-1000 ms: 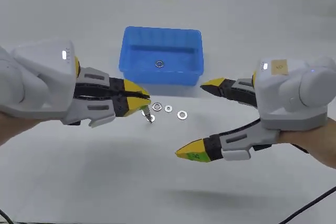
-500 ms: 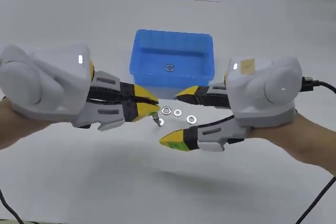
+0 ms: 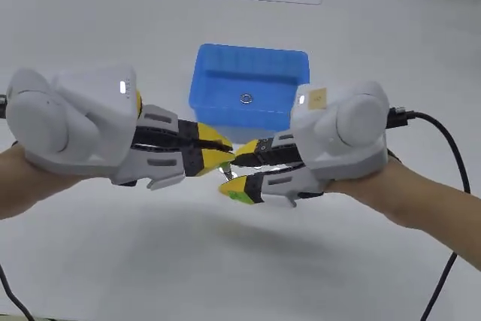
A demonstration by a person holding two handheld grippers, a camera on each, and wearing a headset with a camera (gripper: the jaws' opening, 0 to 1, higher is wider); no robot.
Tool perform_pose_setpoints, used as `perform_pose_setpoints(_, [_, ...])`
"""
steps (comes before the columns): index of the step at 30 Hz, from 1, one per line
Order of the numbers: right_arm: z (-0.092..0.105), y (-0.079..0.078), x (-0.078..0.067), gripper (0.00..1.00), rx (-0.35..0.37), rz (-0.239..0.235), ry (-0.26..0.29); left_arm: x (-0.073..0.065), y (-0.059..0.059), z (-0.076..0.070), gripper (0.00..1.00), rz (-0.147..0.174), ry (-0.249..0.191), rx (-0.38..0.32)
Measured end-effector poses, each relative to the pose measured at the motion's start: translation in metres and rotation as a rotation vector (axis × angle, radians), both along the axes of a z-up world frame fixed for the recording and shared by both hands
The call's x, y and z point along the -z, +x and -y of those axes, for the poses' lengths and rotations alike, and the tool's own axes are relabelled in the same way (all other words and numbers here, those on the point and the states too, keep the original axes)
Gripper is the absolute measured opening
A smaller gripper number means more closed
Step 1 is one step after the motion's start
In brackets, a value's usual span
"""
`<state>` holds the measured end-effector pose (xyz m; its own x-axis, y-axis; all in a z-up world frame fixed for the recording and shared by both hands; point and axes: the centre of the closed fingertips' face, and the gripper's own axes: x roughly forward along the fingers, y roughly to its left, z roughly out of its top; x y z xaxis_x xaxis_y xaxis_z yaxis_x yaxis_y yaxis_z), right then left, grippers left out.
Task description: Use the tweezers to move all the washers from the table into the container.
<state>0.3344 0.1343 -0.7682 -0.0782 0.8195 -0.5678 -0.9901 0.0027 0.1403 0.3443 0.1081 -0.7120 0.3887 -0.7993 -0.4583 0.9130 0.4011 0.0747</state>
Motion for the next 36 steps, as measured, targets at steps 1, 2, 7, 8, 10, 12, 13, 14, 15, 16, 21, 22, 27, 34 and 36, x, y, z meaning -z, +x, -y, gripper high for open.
perform_pose_setpoints(1, [0.0, 0.0002, 0.0002, 0.23, -0.003, 0.006, -0.001, 0.0, 0.0003, -0.0001, 0.07, 0.001, 0.002, 0.0])
perform_pose_setpoints(2, [-0.0004, -0.0002, 0.0001, 0.22, -0.015, 0.012, 0.0, -0.0001, 0.0005, -0.0001, 0.07, 0.002, 0.002, 0.0])
perform_pose_setpoints(7, [-0.0011, 0.0034, 0.0014, 0.15, -0.04, 0.052, -0.008, -0.0002, -0.0006, 0.0002, 0.07, 0.001, 0.0, 0.003])
perform_pose_setpoints(8, [-0.0014, 0.0039, 0.0013, 0.15, -0.043, 0.052, -0.008, -0.0003, -0.0006, 0.0002, 0.07, 0.002, 0.0, 0.002])
perform_pose_setpoints(10, [-0.0015, 0.0041, 0.0019, 0.14, -0.056, 0.064, -0.012, -0.0003, -0.0005, 0.0001, 0.07, 0.002, -0.001, 0.002])
perform_pose_setpoints(12, [-0.0016, 0.0037, 0.0028, 0.14, -0.072, 0.082, -0.016, -0.0003, -0.0003, 0.0003, 0.07, 0.002, 0.0, 0.003])
perform_pose_setpoints(13, [-0.0017, 0.0037, 0.003, 0.14, -0.075, 0.086, -0.018, -0.0003, -0.0004, 0.0004, 0.07, 0.002, -0.001, 0.003])
perform_pose_setpoints(14, [-0.0017, 0.0038, 0.003, 0.13, -0.08, 0.091, -0.019, -0.0003, -0.0003, 0.0005, 0.07, 0.002, -0.001, 0.003])
perform_pose_setpoints(15, [-0.0016, 0.004, 0.0032, 0.13, -0.083, 0.096, -0.021, -0.0002, -0.0002, 0.0006, 0.07, 0.002, -0.001, 0.003])
perform_pose_setpoints(16, [-0.0017, 0.0042, 0.0032, 0.12, -0.088, 0.102, -0.021, -0.0001, -0.0004, 0.0009, 0.07, 0.002, -0.001, 0.005])
perform_pose_setpoints(21, [-0.002, 0.0041, 0.0035, 0.11, -0.098, 0.131, -0.017, 0.0003, 0.0002, -0.0003, 0.07, 0.002, 0.003, -0.001])
perform_pose_setpoints(22, [-0.0022, 0.0043, 0.0038, 0.11, -0.099, 0.139, -0.017, 0.0003, 0.0003, -0.0006, 0.07, 0.002, 0.004, -0.002])
perform_pose_setpoints(27, [-0.0019, 0.0044, 0.0039, 0.11, -0.099, 0.146, -0.014, 0.0004, -0.0001, -0.0002, 0.07, 0.004, 0.009, 0.0])
perform_pose_setpoints(34, [-0.0002, 0.0027, 0.004, 0.1, -0.104, 0.166, -0.014, 0.0004, -0.001, 0.0007, 0.07, -0.012, 0.012, -0.01])
perform_pose_setpoints(36, [0.0002, 0.0031, 0.0036, 0.1, -0.098, 0.164, -0.011, 0.0001, -0.0006, 0.0002, 0.07, -0.012, 0.011, -0.016])
